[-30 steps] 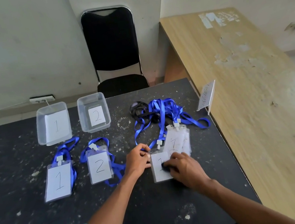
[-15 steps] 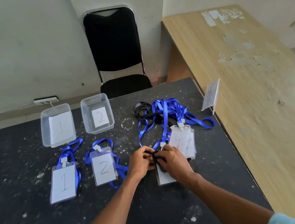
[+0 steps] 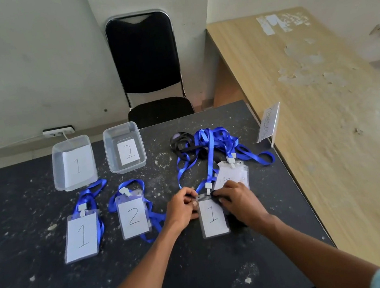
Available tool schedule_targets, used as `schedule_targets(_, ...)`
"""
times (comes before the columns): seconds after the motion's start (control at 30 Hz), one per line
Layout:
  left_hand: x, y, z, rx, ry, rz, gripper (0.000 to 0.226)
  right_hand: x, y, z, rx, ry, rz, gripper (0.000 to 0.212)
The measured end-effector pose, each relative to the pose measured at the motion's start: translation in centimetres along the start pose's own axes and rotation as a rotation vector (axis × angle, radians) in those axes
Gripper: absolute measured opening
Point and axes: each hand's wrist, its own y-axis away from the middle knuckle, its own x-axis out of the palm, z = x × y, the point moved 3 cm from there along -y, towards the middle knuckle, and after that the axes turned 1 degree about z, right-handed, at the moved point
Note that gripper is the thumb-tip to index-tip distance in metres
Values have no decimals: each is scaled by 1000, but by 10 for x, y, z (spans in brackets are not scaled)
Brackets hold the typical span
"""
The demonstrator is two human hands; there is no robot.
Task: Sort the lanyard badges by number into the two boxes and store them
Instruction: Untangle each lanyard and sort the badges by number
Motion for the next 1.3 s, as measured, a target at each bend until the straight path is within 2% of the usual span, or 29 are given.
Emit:
schedule_targets(0.13, 1, 3, -2, 22, -35, -43, 20, 28, 27, 16, -131, 146, 108, 28)
schedule_targets(0.27, 0, 4, -2, 18, -7, -22, 21, 28, 57, 14, -278, 153, 277, 32)
schedule_targets(0.33, -4, 5, -1, 14, -8, -14, 23, 20, 58, 5, -195, 72, 219, 31)
schedule_targets(0.43, -9, 6, 2, -5, 15, 18, 22, 9, 46, -7, 177, -149, 36, 30)
schedule_targets(0.5, -11, 9, 4, -26, 24, 32, 21, 14, 39, -4, 292, -254, 98, 36)
schedule_targets(0.63, -14, 15, 1, -20, -15, -38, 20, 23, 35, -1, 383, -456, 171, 47)
schedule_targets(0.77, -10, 19, -3, -36, -39, -97, 20, 24, 41, 2, 392, -599, 238, 42)
schedule_targets(0.87, -4, 23, -12, -45, -51, -105, 13, 21, 44, 5, 360, -547, 133, 43)
schedule_targets(0.9, -4, 25, -15, -39, -54, -97, 11, 19, 44, 7, 329, -518, 113, 44)
schedule_targets(1.03, -2, 28, -29, -35, -50, 22, 35, 10, 39, 29, 146, -429, 186, 49)
schedule_targets(1.13, -7, 29, -37, -8, -64, 31, 21, 10, 30, 46, 59, -385, 214, 54)
schedule_targets(1.2, -17, 27, -36, -47, -18, -15, 25, 9, 25, 48, 104, -405, 145, 49)
schedule_targets(1.3, -32, 25, -24, -157, 61, -28, 27, 7, 21, 37, 280, -445, 22, 36)
